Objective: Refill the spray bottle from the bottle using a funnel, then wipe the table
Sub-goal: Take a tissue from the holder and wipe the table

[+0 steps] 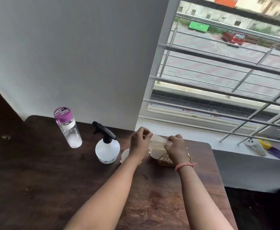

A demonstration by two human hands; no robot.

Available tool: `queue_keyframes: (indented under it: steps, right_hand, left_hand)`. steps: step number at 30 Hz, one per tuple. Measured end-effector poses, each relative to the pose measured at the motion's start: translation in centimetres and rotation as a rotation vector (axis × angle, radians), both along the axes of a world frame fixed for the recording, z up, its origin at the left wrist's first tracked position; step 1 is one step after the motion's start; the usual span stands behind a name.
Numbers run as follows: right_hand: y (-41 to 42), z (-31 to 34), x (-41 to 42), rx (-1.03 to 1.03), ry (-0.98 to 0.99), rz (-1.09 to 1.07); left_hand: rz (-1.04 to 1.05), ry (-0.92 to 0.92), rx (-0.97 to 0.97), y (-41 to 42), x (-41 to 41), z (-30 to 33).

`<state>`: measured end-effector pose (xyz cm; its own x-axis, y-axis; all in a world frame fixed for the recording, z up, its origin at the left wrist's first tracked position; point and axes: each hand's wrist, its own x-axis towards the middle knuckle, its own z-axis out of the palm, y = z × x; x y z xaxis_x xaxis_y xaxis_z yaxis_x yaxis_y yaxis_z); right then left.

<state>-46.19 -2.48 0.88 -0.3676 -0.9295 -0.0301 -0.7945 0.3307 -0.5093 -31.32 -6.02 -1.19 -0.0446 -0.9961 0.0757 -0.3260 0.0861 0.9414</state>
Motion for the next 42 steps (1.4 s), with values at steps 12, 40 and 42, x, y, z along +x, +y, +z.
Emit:
queue_keyframes:
  steps: [12,40,42]
  right_hand:
    - [0.2,0.1,1.4,-0.016,0.022,-0.099]
    - [1.6,0.4,0.8,0.140,0.462,-0.003]
    - [1.7,0.5,1.0,0.178,0.485,-0.001]
  left_hand:
    - [0.061,0.104,0.020,-1.2,1.8,1.3]
    - [0.066,0.279,0.187,-1.4,1.0,3.2]
    - [0.046,0.263,0.181,-1.5,1.4,3.4]
